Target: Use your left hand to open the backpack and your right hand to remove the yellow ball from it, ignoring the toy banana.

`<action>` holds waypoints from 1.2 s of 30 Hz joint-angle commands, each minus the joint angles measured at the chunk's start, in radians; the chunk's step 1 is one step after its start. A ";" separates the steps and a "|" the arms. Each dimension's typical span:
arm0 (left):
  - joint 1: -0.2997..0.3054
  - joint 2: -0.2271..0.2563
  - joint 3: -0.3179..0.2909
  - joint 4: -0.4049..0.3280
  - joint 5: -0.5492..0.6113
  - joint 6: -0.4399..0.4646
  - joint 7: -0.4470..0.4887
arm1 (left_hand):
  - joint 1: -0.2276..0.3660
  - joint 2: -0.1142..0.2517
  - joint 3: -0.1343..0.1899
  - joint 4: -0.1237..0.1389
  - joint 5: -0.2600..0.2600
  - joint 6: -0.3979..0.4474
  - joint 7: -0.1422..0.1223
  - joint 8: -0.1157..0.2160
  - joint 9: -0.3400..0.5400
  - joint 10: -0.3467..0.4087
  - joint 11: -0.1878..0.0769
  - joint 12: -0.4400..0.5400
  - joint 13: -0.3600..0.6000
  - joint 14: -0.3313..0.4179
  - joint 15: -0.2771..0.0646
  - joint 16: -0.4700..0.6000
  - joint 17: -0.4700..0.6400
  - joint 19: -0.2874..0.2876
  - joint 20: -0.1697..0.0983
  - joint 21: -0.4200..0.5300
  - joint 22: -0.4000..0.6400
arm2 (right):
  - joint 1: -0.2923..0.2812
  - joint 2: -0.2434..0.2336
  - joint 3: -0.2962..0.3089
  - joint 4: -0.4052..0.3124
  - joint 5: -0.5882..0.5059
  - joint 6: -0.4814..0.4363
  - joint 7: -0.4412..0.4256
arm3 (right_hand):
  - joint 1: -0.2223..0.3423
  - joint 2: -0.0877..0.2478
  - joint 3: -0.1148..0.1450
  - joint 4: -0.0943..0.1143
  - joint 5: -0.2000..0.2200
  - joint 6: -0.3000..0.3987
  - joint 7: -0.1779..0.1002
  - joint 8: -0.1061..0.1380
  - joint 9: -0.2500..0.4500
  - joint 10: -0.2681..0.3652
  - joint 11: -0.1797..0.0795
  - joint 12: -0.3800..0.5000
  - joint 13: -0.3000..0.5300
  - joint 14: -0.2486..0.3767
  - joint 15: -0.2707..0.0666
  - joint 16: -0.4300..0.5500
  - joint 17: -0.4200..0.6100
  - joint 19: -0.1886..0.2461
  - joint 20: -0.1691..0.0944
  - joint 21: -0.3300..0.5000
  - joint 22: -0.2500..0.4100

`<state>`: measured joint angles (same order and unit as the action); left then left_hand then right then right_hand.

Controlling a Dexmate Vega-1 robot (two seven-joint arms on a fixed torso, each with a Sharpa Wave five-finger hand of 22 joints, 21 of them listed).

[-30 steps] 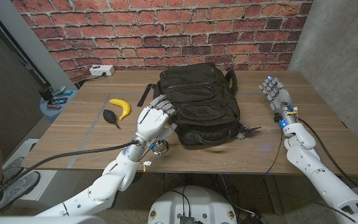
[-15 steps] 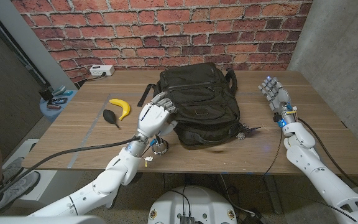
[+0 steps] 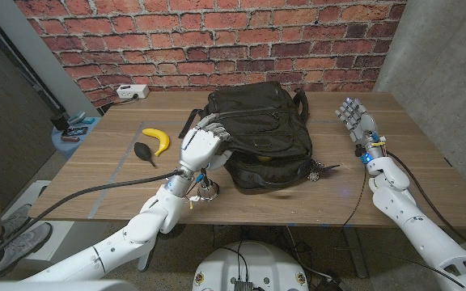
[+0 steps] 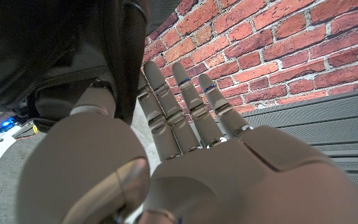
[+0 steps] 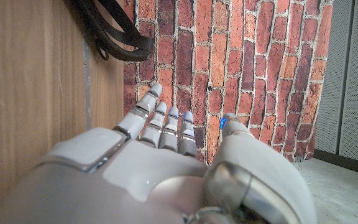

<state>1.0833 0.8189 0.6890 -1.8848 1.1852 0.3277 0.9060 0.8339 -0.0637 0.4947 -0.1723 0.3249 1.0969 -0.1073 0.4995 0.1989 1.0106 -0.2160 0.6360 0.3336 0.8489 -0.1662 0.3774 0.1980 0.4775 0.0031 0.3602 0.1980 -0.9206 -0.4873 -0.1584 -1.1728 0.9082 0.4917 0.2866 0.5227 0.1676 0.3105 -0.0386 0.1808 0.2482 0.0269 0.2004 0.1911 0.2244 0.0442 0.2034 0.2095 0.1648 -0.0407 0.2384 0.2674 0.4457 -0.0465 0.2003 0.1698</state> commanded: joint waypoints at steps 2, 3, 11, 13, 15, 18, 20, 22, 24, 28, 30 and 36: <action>-0.029 -0.002 -0.038 -0.034 -0.070 -0.026 -0.056 | 0.104 0.090 -0.004 0.002 -0.001 0.012 0.005 -0.001 0.000 0.022 0.003 -0.006 -0.006 0.007 -0.001 0.005 0.003 -0.011 -0.002 -0.006 0.002 | -0.017 -0.024 -0.010 -0.057 -0.019 -0.061 -0.069 | -0.004 0.006 0.004 -0.006 0.001 0.007 -0.001 -0.001 0.003 0.003 -0.002 0.005 0.002 0.007 0.002 0.005 0.001 0.007 -0.031 -0.003 0.002; -0.031 -0.004 -0.041 -0.036 -0.078 -0.028 -0.062 | 0.104 0.090 -0.004 0.002 -0.001 0.013 0.006 -0.001 -0.001 0.025 0.003 -0.006 -0.007 0.007 0.000 0.004 0.003 -0.011 -0.002 -0.006 0.002 | -0.019 -0.026 -0.010 -0.061 -0.018 -0.064 -0.073 | -0.004 0.006 0.004 -0.006 0.001 0.007 -0.001 -0.001 0.003 0.003 -0.001 0.005 0.002 0.007 0.003 0.005 0.001 0.007 -0.030 -0.003 0.002; -0.050 -0.025 -0.058 -0.042 -0.133 -0.051 -0.100 | 0.106 0.092 -0.007 0.004 -0.003 0.020 0.016 -0.003 -0.003 0.046 0.006 -0.007 -0.007 0.010 -0.003 0.008 0.006 -0.018 -0.002 -0.008 0.001 | -0.048 -0.053 -0.010 -0.119 -0.054 -0.081 -0.142 | -0.005 0.006 0.004 -0.007 0.001 0.008 0.000 -0.001 0.003 0.003 -0.002 0.005 0.002 0.005 0.004 0.004 0.001 0.007 -0.030 -0.003 0.002; -0.054 -0.032 -0.062 -0.044 -0.145 -0.054 -0.107 | 0.108 0.093 -0.008 0.003 -0.003 0.022 0.020 -0.004 -0.003 0.048 0.005 -0.008 -0.006 0.012 -0.004 0.011 0.009 -0.019 -0.002 -0.009 0.001 | -0.058 -0.061 -0.008 -0.138 -0.059 -0.086 -0.156 | -0.004 0.005 0.005 -0.008 0.001 0.008 0.001 -0.001 0.003 0.003 0.001 0.005 0.002 0.005 0.005 0.004 0.001 0.007 -0.030 -0.003 0.002; -0.058 -0.038 -0.065 -0.045 -0.153 -0.057 -0.111 | 0.110 0.092 -0.008 0.002 -0.003 0.022 0.020 -0.005 -0.003 0.050 0.005 -0.008 -0.006 0.012 -0.005 0.011 0.009 -0.021 -0.003 -0.009 0.001 | -0.069 -0.071 -0.005 -0.156 -0.065 -0.089 -0.170 | -0.004 0.006 0.005 -0.008 0.001 0.009 0.000 0.000 0.003 0.003 0.002 0.005 0.002 0.005 0.004 0.004 0.001 0.006 -0.030 -0.004 0.002; -0.065 -0.045 -0.066 -0.047 -0.163 -0.062 -0.123 | 0.111 0.091 -0.009 0.001 -0.004 0.024 0.021 -0.005 -0.004 0.053 0.006 -0.008 -0.005 0.012 -0.007 0.012 0.010 -0.024 -0.006 -0.011 0.000 | -0.080 -0.083 0.001 -0.176 -0.068 -0.096 -0.184 | -0.004 0.006 0.005 -0.009 0.001 0.009 0.000 0.000 0.003 0.002 0.000 0.004 0.002 0.005 0.004 0.004 0.001 0.006 -0.030 -0.003 0.002; -0.069 -0.048 -0.067 -0.050 -0.168 -0.066 -0.132 | 0.111 0.091 -0.010 0.002 -0.004 0.026 0.021 -0.006 -0.004 0.057 0.005 -0.008 -0.004 0.011 -0.008 0.013 0.011 -0.026 -0.006 -0.011 0.000 | -0.088 -0.090 0.004 -0.188 -0.071 -0.099 -0.192 | -0.005 0.005 0.005 -0.009 0.001 0.008 0.000 -0.001 0.003 0.003 0.005 0.004 0.002 0.005 0.004 0.004 0.001 0.006 -0.030 -0.003 0.002; -0.071 -0.051 -0.068 -0.053 -0.176 -0.068 -0.142 | 0.113 0.091 -0.010 0.001 -0.004 0.027 0.023 -0.006 -0.005 0.060 0.005 -0.008 -0.003 0.012 -0.008 0.013 0.010 -0.027 -0.005 -0.012 0.000 | -0.098 -0.098 0.006 -0.203 -0.076 -0.104 -0.203 | -0.005 0.006 0.006 -0.009 0.001 0.008 0.000 -0.001 0.003 0.001 0.005 0.004 0.002 0.005 0.004 0.004 0.001 0.006 -0.030 -0.004 0.002; -0.072 -0.054 -0.070 -0.057 -0.184 -0.069 -0.152 | 0.113 0.091 -0.010 0.001 -0.004 0.027 0.024 -0.007 -0.005 0.062 0.004 -0.008 -0.002 0.011 -0.008 0.013 0.010 -0.029 -0.005 -0.012 0.000 | -0.108 -0.103 0.006 -0.216 -0.079 -0.108 -0.210 | -0.004 0.006 0.006 -0.010 0.001 0.008 0.001 -0.001 0.003 0.002 0.003 0.004 0.002 0.004 0.005 0.004 0.001 0.006 -0.030 -0.004 0.002; -0.076 -0.058 -0.073 -0.066 -0.194 -0.074 -0.173 | 0.113 0.090 -0.012 0.002 -0.004 0.029 0.025 -0.009 -0.006 0.065 0.004 -0.009 0.000 0.012 -0.011 0.013 0.011 -0.030 -0.005 -0.013 0.000 | -0.124 -0.111 0.009 -0.240 -0.078 -0.117 -0.222 | 0.001 0.005 0.009 -0.015 0.002 0.008 0.001 -0.001 0.003 0.002 0.002 0.004 0.002 0.004 0.004 0.003 0.000 0.006 -0.030 -0.004 0.002; -0.078 -0.061 -0.075 -0.071 -0.201 -0.075 -0.185 | 0.113 0.090 -0.012 0.002 -0.005 0.029 0.026 -0.010 -0.006 0.066 0.003 -0.010 0.000 0.013 -0.011 0.014 0.011 -0.033 -0.005 -0.013 0.000 | -0.133 -0.119 0.009 -0.256 -0.089 -0.122 -0.236 | 0.002 0.005 0.009 -0.016 0.002 0.008 0.001 -0.001 0.003 0.002 0.001 0.004 0.002 0.004 0.004 0.003 -0.001 0.006 -0.031 -0.004 0.002; -0.087 -0.069 -0.086 -0.078 -0.224 -0.073 -0.220 | 0.114 0.090 -0.013 0.002 -0.005 0.033 0.025 -0.011 -0.007 0.068 0.006 -0.012 0.003 0.014 -0.013 0.015 0.011 -0.032 -0.005 -0.013 -0.001 | -0.150 -0.142 0.006 -0.297 -0.123 -0.135 -0.273 | 0.005 0.004 0.011 -0.019 0.002 0.008 0.001 -0.001 0.003 0.001 -0.002 0.004 0.002 0.004 0.004 0.003 -0.002 0.005 -0.030 -0.004 0.002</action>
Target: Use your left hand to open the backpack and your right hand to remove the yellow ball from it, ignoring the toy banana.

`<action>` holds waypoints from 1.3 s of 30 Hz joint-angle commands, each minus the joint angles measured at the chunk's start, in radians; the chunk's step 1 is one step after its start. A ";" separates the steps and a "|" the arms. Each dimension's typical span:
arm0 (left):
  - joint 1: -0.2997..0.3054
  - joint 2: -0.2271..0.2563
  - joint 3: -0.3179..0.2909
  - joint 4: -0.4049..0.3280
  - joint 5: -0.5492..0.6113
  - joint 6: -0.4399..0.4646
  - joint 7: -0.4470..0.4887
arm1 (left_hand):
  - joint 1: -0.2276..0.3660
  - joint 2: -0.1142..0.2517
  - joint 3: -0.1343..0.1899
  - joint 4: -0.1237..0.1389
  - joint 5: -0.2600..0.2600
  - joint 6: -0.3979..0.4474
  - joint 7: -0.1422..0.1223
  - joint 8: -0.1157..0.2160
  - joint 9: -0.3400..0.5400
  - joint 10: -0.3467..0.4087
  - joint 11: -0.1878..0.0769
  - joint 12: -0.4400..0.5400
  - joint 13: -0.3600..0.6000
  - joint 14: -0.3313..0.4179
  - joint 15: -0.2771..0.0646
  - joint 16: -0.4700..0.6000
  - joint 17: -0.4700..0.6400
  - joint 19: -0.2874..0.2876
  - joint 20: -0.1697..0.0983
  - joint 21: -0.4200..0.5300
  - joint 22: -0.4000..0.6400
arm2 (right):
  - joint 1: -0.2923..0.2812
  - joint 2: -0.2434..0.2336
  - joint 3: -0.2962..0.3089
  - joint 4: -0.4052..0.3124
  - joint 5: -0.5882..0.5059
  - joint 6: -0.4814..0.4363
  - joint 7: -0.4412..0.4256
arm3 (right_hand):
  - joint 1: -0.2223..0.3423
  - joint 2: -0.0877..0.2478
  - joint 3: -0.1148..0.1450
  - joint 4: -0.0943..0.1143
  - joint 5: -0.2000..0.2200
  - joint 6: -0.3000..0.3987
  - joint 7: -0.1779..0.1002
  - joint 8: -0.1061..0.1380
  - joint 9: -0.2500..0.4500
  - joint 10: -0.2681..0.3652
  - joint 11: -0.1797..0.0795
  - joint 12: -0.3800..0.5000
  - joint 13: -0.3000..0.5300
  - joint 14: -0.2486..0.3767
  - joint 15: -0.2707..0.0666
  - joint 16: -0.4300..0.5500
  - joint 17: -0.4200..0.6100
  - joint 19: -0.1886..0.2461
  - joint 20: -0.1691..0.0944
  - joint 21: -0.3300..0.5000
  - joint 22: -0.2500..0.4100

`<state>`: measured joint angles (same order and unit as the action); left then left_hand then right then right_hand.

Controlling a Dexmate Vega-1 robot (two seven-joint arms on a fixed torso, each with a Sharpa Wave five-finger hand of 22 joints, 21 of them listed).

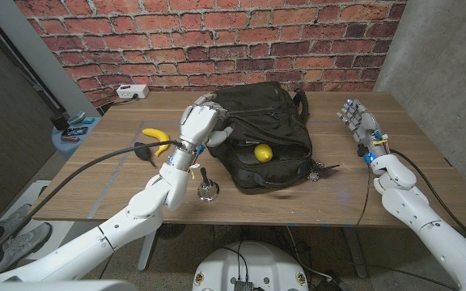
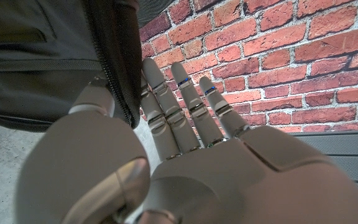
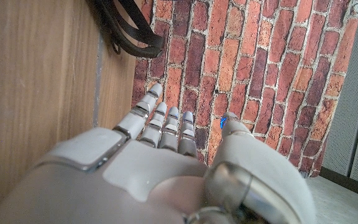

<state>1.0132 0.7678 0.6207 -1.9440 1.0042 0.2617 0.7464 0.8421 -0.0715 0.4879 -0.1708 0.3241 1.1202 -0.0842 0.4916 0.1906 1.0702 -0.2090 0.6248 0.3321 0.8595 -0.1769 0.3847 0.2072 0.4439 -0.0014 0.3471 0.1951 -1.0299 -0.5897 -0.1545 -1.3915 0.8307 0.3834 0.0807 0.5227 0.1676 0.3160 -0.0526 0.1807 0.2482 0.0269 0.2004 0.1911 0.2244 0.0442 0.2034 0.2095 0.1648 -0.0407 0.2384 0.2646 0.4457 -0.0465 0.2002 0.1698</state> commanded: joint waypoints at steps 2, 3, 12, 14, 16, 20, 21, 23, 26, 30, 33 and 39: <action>-0.019 -0.020 -0.024 -0.022 -0.050 -0.005 -0.066 | 0.106 0.097 -0.007 0.001 -0.004 0.012 0.004 -0.004 0.001 0.010 -0.001 -0.002 0.005 0.005 -0.002 0.009 0.003 0.005 -0.003 0.002 0.002 | -0.044 -0.046 0.000 -0.091 -0.059 -0.032 -0.081 | 0.005 0.005 0.005 -0.006 0.002 0.008 0.002 -0.001 0.003 0.000 0.000 0.003 0.002 0.004 0.004 0.003 0.001 0.006 -0.030 -0.004 0.002; -0.019 -0.022 -0.027 -0.022 -0.056 -0.005 -0.068 | 0.107 0.097 -0.007 0.000 -0.004 0.013 0.003 -0.004 0.001 0.010 0.000 -0.002 0.006 0.005 -0.002 0.009 0.003 0.007 -0.003 0.002 0.002 | -0.044 -0.049 -0.001 -0.096 -0.065 -0.034 -0.085 | 0.005 0.005 0.006 -0.006 0.002 0.008 0.002 -0.001 0.003 0.000 0.000 0.003 0.002 0.004 0.004 0.003 0.001 0.005 -0.030 -0.004 0.002; -0.041 -0.059 -0.042 -0.012 -0.105 0.015 -0.097 | 0.106 0.098 -0.010 0.003 -0.004 0.015 0.006 -0.008 0.000 0.014 -0.002 -0.005 0.009 0.003 0.000 0.011 0.005 0.005 -0.006 0.002 0.002 | -0.047 -0.070 -0.008 -0.138 -0.107 -0.062 -0.134 | 0.008 0.004 0.007 -0.010 0.003 0.008 0.001 -0.001 0.003 0.001 0.000 0.003 0.002 0.004 0.004 0.003 0.000 0.005 -0.030 -0.004 0.002; -0.048 -0.065 -0.042 -0.009 -0.114 0.017 -0.103 | 0.107 0.099 -0.010 0.003 -0.004 0.015 0.005 -0.009 0.000 0.013 -0.002 -0.007 0.010 0.001 0.001 0.010 0.005 0.004 -0.006 0.002 0.002 | -0.054 -0.083 -0.009 -0.157 -0.130 -0.073 -0.157 | 0.008 0.004 0.007 -0.011 0.003 0.008 0.001 -0.001 0.003 0.001 0.002 0.004 0.002 0.004 0.005 0.002 0.000 0.005 -0.030 -0.004 0.002; -0.051 -0.072 -0.044 -0.007 -0.130 0.018 -0.110 | 0.106 0.099 -0.010 0.003 -0.004 0.015 0.004 -0.010 0.000 0.013 -0.002 -0.008 0.011 -0.001 0.001 0.009 0.005 0.003 -0.005 0.002 0.002 | -0.061 -0.095 -0.010 -0.177 -0.148 -0.087 -0.176 | 0.008 0.005 0.007 -0.011 0.003 0.011 0.000 -0.001 0.003 0.005 0.000 0.005 0.002 0.004 0.005 0.003 0.000 0.005 -0.030 -0.004 0.002; -0.059 -0.092 -0.043 -0.001 -0.160 0.026 -0.124 | 0.106 0.098 -0.011 0.003 -0.003 0.017 0.004 -0.011 0.000 0.014 -0.003 -0.009 0.012 -0.003 0.002 0.008 0.004 0.001 -0.006 0.001 0.002 | -0.073 -0.116 -0.012 -0.203 -0.174 -0.105 -0.193 | 0.008 0.005 0.008 -0.012 0.003 0.012 0.001 0.000 0.003 0.006 0.000 0.005 0.002 0.006 0.008 0.004 0.000 0.006 -0.030 -0.004 0.002; -0.061 -0.098 -0.044 0.000 -0.169 0.030 -0.129 | 0.108 0.098 -0.011 0.002 -0.003 0.017 0.005 -0.012 -0.001 0.014 -0.003 -0.010 0.013 -0.004 0.001 0.009 0.005 0.001 -0.006 0.001 0.002 | -0.076 -0.122 -0.013 -0.210 -0.177 -0.112 -0.194 | 0.008 0.005 0.008 -0.012 0.003 0.012 0.001 0.000 0.003 0.006 0.000 0.005 0.002 0.005 0.008 0.003 0.000 0.006 -0.030 -0.004 0.002; -0.064 -0.108 -0.045 -0.001 -0.188 0.037 -0.140 | 0.108 0.099 -0.011 0.002 -0.003 0.017 0.005 -0.013 -0.001 0.014 -0.003 -0.011 0.014 -0.006 0.002 0.008 0.006 0.000 -0.006 0.001 0.002 | -0.081 -0.125 -0.015 -0.216 -0.181 -0.117 -0.196 | 0.009 0.005 0.008 -0.013 0.003 0.012 0.001 0.000 0.003 0.006 -0.002 0.005 0.002 0.005 0.008 0.004 0.000 0.006 -0.029 -0.003 0.002; -0.072 -0.115 -0.046 -0.004 -0.216 0.042 -0.165 | 0.110 0.100 -0.011 0.002 -0.003 0.017 0.006 -0.014 -0.001 0.011 -0.002 -0.014 0.015 -0.010 0.005 0.007 0.006 -0.004 -0.004 -0.001 0.002 | -0.088 -0.132 -0.018 -0.230 -0.196 -0.126 -0.209 | 0.010 0.005 0.009 -0.014 0.003 0.013 0.002 0.000 0.003 0.006 0.002 0.005 0.002 0.006 0.009 0.004 0.000 0.007 -0.029 -0.003 0.002; -0.080 -0.122 -0.051 -0.001 -0.255 0.038 -0.180 | 0.108 0.100 -0.012 0.004 -0.002 0.017 0.005 -0.016 -0.001 0.012 -0.002 -0.016 0.016 -0.011 0.006 0.006 0.006 -0.007 -0.004 -0.001 0.001 | -0.097 -0.141 -0.020 -0.250 -0.215 -0.138 -0.225 | 0.012 0.004 0.010 -0.017 0.003 0.014 0.002 0.000 0.003 0.009 0.003 0.007 0.002 0.007 0.009 0.004 -0.001 0.007 -0.029 -0.003 0.002; -0.083 -0.130 -0.056 0.000 -0.286 0.043 -0.193 | 0.108 0.099 -0.012 0.003 -0.002 0.016 0.005 -0.018 -0.001 0.013 -0.002 -0.017 0.018 -0.013 0.008 0.006 0.006 -0.009 -0.002 -0.002 0.001 | -0.108 -0.153 -0.019 -0.274 -0.230 -0.154 -0.239 | 0.014 0.004 0.011 -0.018 0.004 0.015 0.003 0.001 0.003 0.010 0.003 0.007 0.002 0.007 0.010 0.004 -0.001 0.007 -0.029 -0.003 0.002; -0.092 -0.149 -0.059 0.008 -0.331 0.049 -0.190 | 0.109 0.100 -0.014 0.004 -0.002 0.014 0.005 -0.022 -0.001 0.011 -0.001 -0.021 0.020 -0.017 0.011 0.006 0.007 -0.011 -0.001 -0.003 0.001 | -0.141 -0.164 -0.007 -0.313 -0.218 -0.157 -0.234 | 0.016 0.005 0.012 -0.021 0.004 0.018 0.003 0.001 0.003 0.011 0.002 0.007 0.002 0.010 0.010 0.005 -0.002 0.008 -0.029 -0.003 0.002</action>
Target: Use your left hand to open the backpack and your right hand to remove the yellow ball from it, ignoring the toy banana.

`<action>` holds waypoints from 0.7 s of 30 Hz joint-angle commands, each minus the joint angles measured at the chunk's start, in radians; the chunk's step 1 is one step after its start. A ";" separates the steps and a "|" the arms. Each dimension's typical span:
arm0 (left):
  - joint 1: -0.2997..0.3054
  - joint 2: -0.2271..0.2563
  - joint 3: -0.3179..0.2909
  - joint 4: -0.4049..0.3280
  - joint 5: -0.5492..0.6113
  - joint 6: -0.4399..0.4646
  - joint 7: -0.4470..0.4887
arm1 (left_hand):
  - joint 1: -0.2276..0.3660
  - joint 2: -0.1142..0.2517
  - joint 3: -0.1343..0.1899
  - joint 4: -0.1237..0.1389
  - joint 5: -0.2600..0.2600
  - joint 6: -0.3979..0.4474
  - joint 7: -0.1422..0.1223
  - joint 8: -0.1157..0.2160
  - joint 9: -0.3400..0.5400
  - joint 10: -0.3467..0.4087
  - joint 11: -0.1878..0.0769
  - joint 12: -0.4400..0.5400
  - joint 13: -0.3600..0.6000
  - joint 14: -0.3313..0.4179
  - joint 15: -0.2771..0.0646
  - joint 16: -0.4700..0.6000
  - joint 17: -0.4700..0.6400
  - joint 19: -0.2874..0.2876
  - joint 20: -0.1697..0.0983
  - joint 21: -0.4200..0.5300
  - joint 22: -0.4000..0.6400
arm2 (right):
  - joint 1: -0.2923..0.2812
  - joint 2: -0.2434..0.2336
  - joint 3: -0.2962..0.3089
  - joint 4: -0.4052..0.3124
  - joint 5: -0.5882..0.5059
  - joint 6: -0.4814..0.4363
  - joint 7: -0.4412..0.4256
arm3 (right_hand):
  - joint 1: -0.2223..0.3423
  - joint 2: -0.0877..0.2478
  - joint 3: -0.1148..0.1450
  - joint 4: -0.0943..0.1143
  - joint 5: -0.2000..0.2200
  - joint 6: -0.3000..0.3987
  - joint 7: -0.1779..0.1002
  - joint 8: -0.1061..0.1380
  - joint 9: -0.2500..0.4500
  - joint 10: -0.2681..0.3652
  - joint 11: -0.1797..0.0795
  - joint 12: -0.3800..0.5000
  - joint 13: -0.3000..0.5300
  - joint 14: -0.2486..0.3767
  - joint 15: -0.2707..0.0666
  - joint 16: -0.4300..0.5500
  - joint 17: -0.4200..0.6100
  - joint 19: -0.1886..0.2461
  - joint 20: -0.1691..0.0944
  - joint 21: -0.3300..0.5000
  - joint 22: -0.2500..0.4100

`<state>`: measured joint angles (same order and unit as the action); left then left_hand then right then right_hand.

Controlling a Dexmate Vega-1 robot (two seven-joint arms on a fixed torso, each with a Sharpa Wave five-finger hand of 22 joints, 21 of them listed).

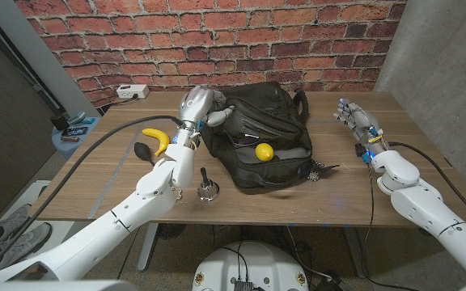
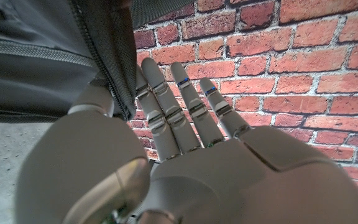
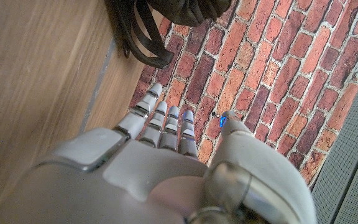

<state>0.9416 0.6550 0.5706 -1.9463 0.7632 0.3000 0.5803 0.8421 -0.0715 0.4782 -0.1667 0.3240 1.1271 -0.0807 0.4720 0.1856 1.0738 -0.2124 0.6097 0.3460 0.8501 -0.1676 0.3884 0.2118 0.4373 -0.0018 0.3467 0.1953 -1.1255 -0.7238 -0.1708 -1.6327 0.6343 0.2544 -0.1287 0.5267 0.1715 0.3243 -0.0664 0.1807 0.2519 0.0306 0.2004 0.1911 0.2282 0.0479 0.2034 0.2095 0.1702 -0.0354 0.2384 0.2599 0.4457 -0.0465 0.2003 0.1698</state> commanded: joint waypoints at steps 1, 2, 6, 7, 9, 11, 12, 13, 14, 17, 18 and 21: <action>-0.023 -0.036 -0.008 0.013 -0.094 0.010 -0.024 | 0.109 0.101 -0.004 0.000 -0.001 0.007 0.001 -0.002 0.004 0.007 0.002 -0.006 0.006 -0.008 0.002 0.002 0.003 -0.005 0.000 -0.002 0.001 | -0.053 -0.037 0.012 -0.083 -0.028 -0.033 -0.029 | 0.013 0.001 0.004 -0.007 0.004 0.014 -0.001 0.001 0.003 0.007 -0.001 0.007 0.002 0.004 0.005 0.005 0.003 0.009 -0.029 -0.003 0.002; -0.025 -0.037 -0.007 0.014 -0.097 0.008 -0.023 | 0.109 0.101 -0.004 0.000 -0.001 0.006 0.002 -0.003 0.004 0.007 0.003 -0.007 0.007 -0.008 0.003 0.002 0.002 -0.005 0.000 -0.002 0.001 | -0.060 -0.042 0.013 -0.093 -0.035 -0.035 -0.034 | 0.013 0.001 0.004 -0.008 0.004 0.014 -0.001 0.001 0.003 0.008 -0.003 0.007 0.002 0.004 0.005 0.005 0.003 0.009 -0.029 -0.003 0.002; -0.036 -0.036 -0.001 0.022 -0.102 0.006 -0.018 | 0.110 0.101 -0.004 -0.001 -0.001 0.006 0.000 -0.005 0.004 0.007 0.003 -0.008 0.008 -0.009 0.002 0.002 0.002 -0.007 0.000 -0.003 0.001 | -0.087 -0.058 0.027 -0.124 -0.051 -0.040 -0.047 | 0.015 0.001 0.005 -0.010 0.004 0.015 -0.001 0.001 0.003 0.008 -0.001 0.007 0.002 0.005 0.006 0.005 0.002 0.009 -0.029 -0.003 0.002; -0.037 -0.036 -0.001 0.023 -0.105 0.005 -0.017 | 0.111 0.101 -0.004 -0.001 -0.001 0.007 0.000 -0.005 0.004 0.006 0.004 -0.009 0.009 -0.009 0.003 0.002 0.003 -0.007 0.000 -0.003 0.001 | -0.093 -0.059 0.031 -0.129 -0.051 -0.038 -0.048 | 0.016 0.001 0.005 -0.011 0.004 0.014 -0.001 0.001 0.003 0.008 -0.002 0.007 0.002 0.005 0.005 0.005 0.002 0.009 -0.029 -0.003 0.002; -0.042 -0.036 0.001 0.027 -0.110 0.005 -0.018 | 0.111 0.101 -0.004 0.000 0.000 0.007 -0.001 -0.006 0.004 0.007 0.004 -0.010 0.009 -0.009 0.003 0.002 0.002 -0.007 -0.001 -0.003 0.001 | -0.103 -0.058 0.037 -0.136 -0.046 -0.034 -0.045 | 0.017 0.001 0.006 -0.012 0.005 0.015 -0.001 0.001 0.003 0.008 0.000 0.007 0.002 0.006 0.005 0.005 0.002 0.010 -0.029 -0.002 0.002; -0.045 -0.039 0.001 0.031 -0.119 0.005 -0.018 | 0.111 0.101 -0.004 0.000 0.000 0.007 0.000 -0.006 0.004 0.007 0.003 -0.010 0.010 -0.009 0.003 0.001 0.002 -0.008 0.000 -0.003 0.001 | -0.112 -0.056 0.043 -0.140 -0.036 -0.026 -0.035 | 0.018 0.001 0.007 -0.013 0.005 0.016 -0.001 0.001 0.003 0.008 0.000 0.007 0.002 0.006 0.005 0.005 0.002 0.010 -0.029 -0.002 0.002; -0.048 -0.039 0.001 0.033 -0.123 0.005 -0.020 | 0.111 0.101 -0.004 -0.001 0.000 0.007 0.000 -0.007 0.004 0.007 0.003 -0.011 0.010 -0.010 0.003 0.001 0.002 -0.008 0.000 -0.003 0.001 | -0.117 -0.057 0.045 -0.145 -0.036 -0.026 -0.035 | 0.018 0.002 0.007 -0.013 0.005 0.016 -0.002 0.001 0.003 0.008 0.000 0.007 0.002 0.006 0.005 0.005 0.002 0.010 -0.029 -0.002 0.002; -0.050 -0.040 0.002 0.035 -0.125 0.005 -0.020 | 0.111 0.101 -0.004 0.000 0.000 0.007 -0.001 -0.007 0.004 0.007 0.003 -0.012 0.011 -0.010 0.003 0.001 0.002 -0.009 0.001 -0.003 0.001 | -0.122 -0.059 0.047 -0.151 -0.038 -0.028 -0.036 | 0.020 0.002 0.008 -0.014 0.005 0.016 -0.002 0.001 0.003 0.009 0.001 0.007 0.002 0.006 0.005 0.005 0.002 0.010 -0.029 -0.003 0.002; -0.053 -0.042 0.004 0.038 -0.127 0.005 -0.018 | 0.111 0.101 -0.005 0.000 0.000 0.007 -0.001 -0.008 0.004 0.007 0.002 -0.012 0.011 -0.011 0.003 0.001 0.002 -0.009 0.001 -0.003 0.001 | -0.126 -0.061 0.049 -0.157 -0.041 -0.030 -0.039 | 0.020 0.003 0.008 -0.014 0.005 0.016 -0.002 0.001 0.003 0.010 0.002 0.007 0.002 0.006 0.005 0.005 0.001 0.010 -0.029 -0.003 0.002; -0.064 -0.046 0.006 0.049 -0.139 0.001 -0.020 | 0.111 0.101 -0.005 0.000 0.001 0.008 -0.001 -0.009 0.004 0.008 0.003 -0.014 0.013 -0.010 0.003 0.002 0.002 -0.009 0.001 -0.003 0.001 | -0.140 -0.067 0.054 -0.177 -0.047 -0.038 -0.043 | 0.022 0.003 0.009 -0.016 0.005 0.016 -0.002 0.001 0.003 0.010 0.001 0.007 0.002 0.006 0.004 0.004 0.001 0.009 -0.029 -0.003 0.002; -0.064 -0.045 0.007 0.049 -0.140 0.001 -0.019 | 0.111 0.102 -0.004 0.000 0.001 0.009 -0.001 -0.009 0.004 0.008 0.002 -0.014 0.013 -0.010 0.003 0.002 0.002 -0.009 0.001 -0.003 0.001 | -0.140 -0.066 0.054 -0.178 -0.047 -0.039 -0.043 | 0.023 0.002 0.010 -0.017 0.006 0.016 -0.002 0.001 0.003 0.010 0.001 0.007 0.002 0.006 0.004 0.004 0.001 0.010 -0.029 -0.003 0.002; -0.079 -0.045 0.009 0.064 -0.156 -0.013 -0.026 | 0.111 0.102 -0.005 0.000 0.001 0.009 0.000 -0.010 0.004 0.008 0.002 -0.015 0.014 -0.010 0.003 0.001 0.002 -0.010 0.001 -0.003 0.001 | -0.150 -0.070 0.056 -0.199 -0.063 -0.055 -0.061 | 0.025 0.002 0.010 -0.018 0.006 0.016 -0.002 0.001 0.003 0.010 0.000 0.007 0.002 0.006 0.004 0.004 0.000 0.010 -0.029 -0.003 0.002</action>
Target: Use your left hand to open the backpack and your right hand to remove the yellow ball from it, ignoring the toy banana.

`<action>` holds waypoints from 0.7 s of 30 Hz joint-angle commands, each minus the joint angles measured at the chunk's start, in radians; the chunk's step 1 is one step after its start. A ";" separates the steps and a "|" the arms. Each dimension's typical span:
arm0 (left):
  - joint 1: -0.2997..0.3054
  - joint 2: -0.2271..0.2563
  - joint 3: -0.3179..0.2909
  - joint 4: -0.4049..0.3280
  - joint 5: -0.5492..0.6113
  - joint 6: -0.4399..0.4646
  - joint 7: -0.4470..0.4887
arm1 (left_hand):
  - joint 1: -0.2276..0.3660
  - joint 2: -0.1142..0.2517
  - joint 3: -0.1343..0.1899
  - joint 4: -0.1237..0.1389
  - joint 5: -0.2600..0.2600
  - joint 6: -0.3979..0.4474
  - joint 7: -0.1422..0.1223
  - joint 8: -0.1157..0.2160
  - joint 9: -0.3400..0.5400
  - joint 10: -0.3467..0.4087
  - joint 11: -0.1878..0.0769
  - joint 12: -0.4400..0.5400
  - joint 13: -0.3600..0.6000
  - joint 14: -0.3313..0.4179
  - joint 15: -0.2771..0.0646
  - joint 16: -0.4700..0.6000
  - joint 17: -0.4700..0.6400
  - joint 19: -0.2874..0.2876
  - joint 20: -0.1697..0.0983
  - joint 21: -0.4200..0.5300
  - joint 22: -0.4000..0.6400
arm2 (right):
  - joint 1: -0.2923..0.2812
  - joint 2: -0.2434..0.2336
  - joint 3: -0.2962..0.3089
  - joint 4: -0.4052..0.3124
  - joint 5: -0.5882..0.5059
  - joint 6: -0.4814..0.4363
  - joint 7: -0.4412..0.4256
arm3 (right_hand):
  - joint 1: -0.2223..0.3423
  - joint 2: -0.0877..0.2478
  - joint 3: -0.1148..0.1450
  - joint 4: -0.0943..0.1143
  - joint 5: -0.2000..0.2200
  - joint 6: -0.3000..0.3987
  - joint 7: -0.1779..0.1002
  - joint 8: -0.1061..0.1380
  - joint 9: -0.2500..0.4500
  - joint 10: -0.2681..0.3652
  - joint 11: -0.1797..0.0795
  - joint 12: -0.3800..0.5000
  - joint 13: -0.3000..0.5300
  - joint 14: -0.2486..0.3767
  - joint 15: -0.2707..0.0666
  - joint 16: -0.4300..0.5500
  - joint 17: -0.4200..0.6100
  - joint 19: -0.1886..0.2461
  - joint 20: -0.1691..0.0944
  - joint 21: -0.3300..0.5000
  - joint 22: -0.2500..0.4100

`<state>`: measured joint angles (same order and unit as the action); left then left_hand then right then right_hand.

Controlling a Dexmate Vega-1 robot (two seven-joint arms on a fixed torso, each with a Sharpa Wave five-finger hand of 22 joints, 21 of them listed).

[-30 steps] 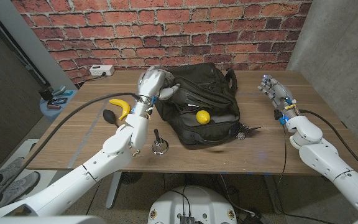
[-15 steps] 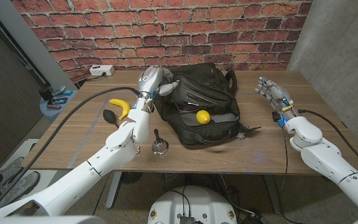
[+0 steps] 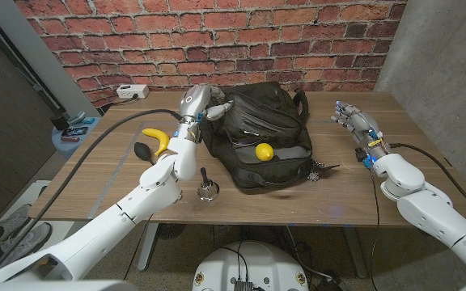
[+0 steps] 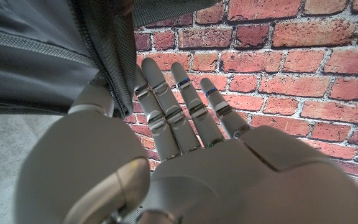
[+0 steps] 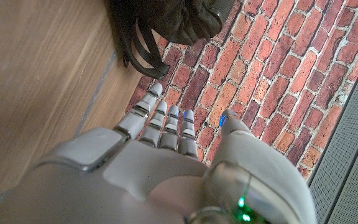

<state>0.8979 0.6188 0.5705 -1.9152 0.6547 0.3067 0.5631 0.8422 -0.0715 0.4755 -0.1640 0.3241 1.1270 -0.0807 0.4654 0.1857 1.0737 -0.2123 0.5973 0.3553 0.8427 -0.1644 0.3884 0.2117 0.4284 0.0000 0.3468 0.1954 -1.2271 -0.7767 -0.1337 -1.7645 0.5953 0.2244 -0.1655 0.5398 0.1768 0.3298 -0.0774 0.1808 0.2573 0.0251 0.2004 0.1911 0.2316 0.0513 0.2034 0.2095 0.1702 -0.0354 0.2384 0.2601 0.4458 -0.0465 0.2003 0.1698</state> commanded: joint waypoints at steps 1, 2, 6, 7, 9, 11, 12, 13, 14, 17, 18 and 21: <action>-0.038 -0.009 0.010 0.036 -0.052 -0.023 -0.010 | 0.110 0.102 -0.002 -0.002 0.001 0.009 0.000 -0.003 0.004 0.008 0.001 -0.003 0.005 -0.003 0.000 0.001 0.002 -0.001 -0.001 -0.003 0.001 | -0.050 -0.018 0.019 -0.072 -0.028 -0.029 -0.028 | 0.012 -0.003 0.005 -0.008 0.006 0.011 0.004 0.001 0.003 0.005 -0.005 0.007 0.002 0.006 0.004 0.004 0.000 0.010 -0.029 -0.003 0.002; -0.042 -0.009 0.010 0.038 -0.056 -0.024 -0.012 | 0.111 0.102 -0.002 -0.002 0.001 0.009 -0.001 -0.004 0.004 0.008 0.001 -0.004 0.005 -0.004 0.000 0.002 0.002 -0.001 -0.001 -0.003 0.001 | -0.051 -0.018 0.019 -0.076 -0.030 -0.033 -0.031 | 0.013 -0.003 0.005 -0.009 0.006 0.011 0.003 0.001 0.003 0.006 -0.005 0.007 0.002 0.006 0.004 0.004 0.000 0.010 -0.029 -0.003 0.002; -0.055 -0.003 0.012 0.048 -0.068 -0.037 -0.021 | 0.111 0.102 -0.004 -0.002 0.001 0.009 0.000 -0.006 0.004 0.009 0.002 -0.005 0.006 -0.006 -0.001 0.002 0.003 -0.002 0.000 -0.004 0.001 | -0.058 -0.019 0.018 -0.095 -0.045 -0.044 -0.042 | 0.014 -0.004 0.006 -0.010 0.006 0.011 0.003 0.001 0.003 0.007 -0.004 0.007 0.002 0.006 0.004 0.004 0.000 0.010 -0.029 -0.003 0.002; -0.058 -0.003 0.012 0.051 -0.072 -0.040 -0.022 | 0.111 0.102 -0.003 -0.002 0.001 0.009 -0.001 -0.006 0.004 0.009 0.003 -0.005 0.007 -0.008 -0.002 0.001 0.003 -0.003 0.000 -0.004 0.001 | -0.062 -0.019 0.019 -0.104 -0.049 -0.046 -0.046 | 0.014 -0.004 0.006 -0.010 0.006 0.011 0.004 0.001 0.003 0.007 -0.004 0.007 0.002 0.006 0.004 0.004 0.000 0.010 -0.029 -0.003 0.002; -0.064 -0.002 0.010 0.058 -0.081 -0.049 -0.022 | 0.111 0.101 -0.004 -0.003 0.002 0.011 -0.001 -0.006 0.004 0.010 0.002 -0.006 0.007 -0.009 -0.002 0.000 0.002 -0.004 0.000 -0.004 0.001 | -0.070 -0.020 0.020 -0.119 -0.059 -0.050 -0.054 | 0.016 -0.004 0.006 -0.012 0.006 0.011 0.004 0.001 0.003 0.006 -0.002 0.007 0.002 0.006 0.004 0.004 -0.001 0.010 -0.029 -0.003 0.002; -0.070 -0.003 0.007 0.066 -0.094 -0.058 -0.023 | 0.111 0.102 -0.004 -0.002 0.002 0.011 -0.001 -0.007 0.004 0.009 0.002 -0.008 0.008 -0.013 -0.001 -0.001 0.003 -0.005 0.000 -0.004 0.001 | -0.078 -0.026 0.021 -0.137 -0.074 -0.063 -0.066 | 0.017 -0.004 0.007 -0.013 0.006 0.011 0.004 0.001 0.003 0.006 0.001 0.007 0.002 0.006 0.004 0.004 -0.001 0.010 -0.029 -0.003 0.002; -0.072 -0.004 0.004 0.070 -0.105 -0.064 -0.025 | 0.111 0.102 -0.004 -0.002 0.002 0.011 -0.002 -0.007 0.004 0.010 0.002 -0.008 0.009 -0.013 0.000 -0.001 0.003 -0.005 0.001 -0.004 0.001 | -0.082 -0.032 0.023 -0.149 -0.076 -0.080 -0.071 | 0.017 -0.004 0.007 -0.013 0.006 0.011 0.004 0.000 0.003 0.006 -0.002 0.007 0.002 0.006 0.004 0.004 -0.001 0.010 -0.028 -0.003 0.002; -0.073 -0.005 0.001 0.073 -0.116 -0.070 -0.028 | 0.111 0.102 -0.004 -0.002 0.002 0.011 -0.001 -0.007 0.004 0.011 0.002 -0.008 0.009 -0.012 0.000 -0.001 0.003 -0.005 0.000 -0.004 0.001 | -0.086 -0.037 0.025 -0.160 -0.072 -0.094 -0.070 | 0.018 -0.005 0.007 -0.014 0.006 0.011 0.004 0.000 0.003 0.006 0.002 0.006 0.002 0.005 0.004 0.004 -0.001 0.010 -0.029 -0.003 0.002; -0.075 -0.004 0.000 0.077 -0.122 -0.076 -0.028 | 0.110 0.101 -0.005 -0.001 0.002 0.011 -0.001 -0.008 0.004 0.010 0.003 -0.009 0.009 -0.012 0.000 -0.001 0.003 -0.005 0.001 -0.004 0.001 | -0.089 -0.038 0.025 -0.165 -0.073 -0.096 -0.069 | 0.019 -0.005 0.007 -0.015 0.006 0.010 0.005 0.000 0.003 0.003 0.000 0.005 0.002 0.004 0.004 0.003 -0.001 0.010 -0.029 -0.003 0.002; -0.079 -0.001 0.002 0.086 -0.127 -0.090 -0.023 | 0.111 0.102 -0.005 -0.002 0.002 0.011 -0.001 -0.009 0.004 0.011 0.002 -0.010 0.010 -0.013 -0.001 0.000 0.003 -0.005 0.001 -0.004 0.001 | -0.101 -0.039 0.023 -0.186 -0.085 -0.108 -0.079 | 0.018 -0.004 0.007 -0.015 0.006 0.007 0.006 -0.001 0.003 0.002 -0.002 0.005 0.002 0.003 0.006 0.003 -0.001 0.008 -0.029 -0.004 0.002; -0.080 0.001 0.001 0.089 -0.130 -0.095 -0.023 | 0.111 0.102 -0.005 -0.002 0.002 0.011 -0.002 -0.009 0.004 0.011 0.002 -0.010 0.011 -0.012 -0.001 0.000 0.003 -0.005 0.001 -0.004 0.001 | -0.106 -0.039 0.025 -0.193 -0.087 -0.111 -0.083 | 0.019 -0.004 0.008 -0.015 0.006 0.008 0.005 -0.001 0.003 0.001 -0.001 0.004 0.002 0.002 0.005 0.003 -0.001 0.008 -0.029 -0.004 0.002; -0.079 0.004 -0.001 0.092 -0.134 -0.104 -0.016 | 0.112 0.102 -0.005 -0.002 0.003 0.011 -0.003 -0.011 0.004 0.010 0.004 -0.012 0.012 -0.013 -0.001 -0.001 0.002 -0.005 0.002 -0.004 0.001 | -0.122 -0.044 0.031 -0.218 -0.097 -0.126 -0.094 | 0.020 -0.004 0.008 -0.016 0.006 0.007 0.006 -0.002 0.003 0.001 -0.002 0.004 0.002 0.001 0.005 0.002 -0.001 0.006 -0.029 -0.004 0.002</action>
<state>0.8353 0.6153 0.5769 -1.8511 0.5578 0.2428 0.5423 0.8422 -0.0715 0.4755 -0.1641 0.3241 1.1270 -0.0808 0.4569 0.1887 1.0736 -0.2123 0.5904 0.3646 0.8302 -0.1662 0.3883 0.2115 0.4285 0.0000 0.3468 0.1954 -1.3042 -0.8055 -0.1128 -1.9023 0.5320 0.1510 -0.2249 0.5491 0.1754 0.3338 -0.0899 0.1807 0.2627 0.0305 0.2004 0.1911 0.2316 0.0513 0.2034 0.2096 0.1702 -0.0354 0.2384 0.2553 0.4458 -0.0466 0.2003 0.1698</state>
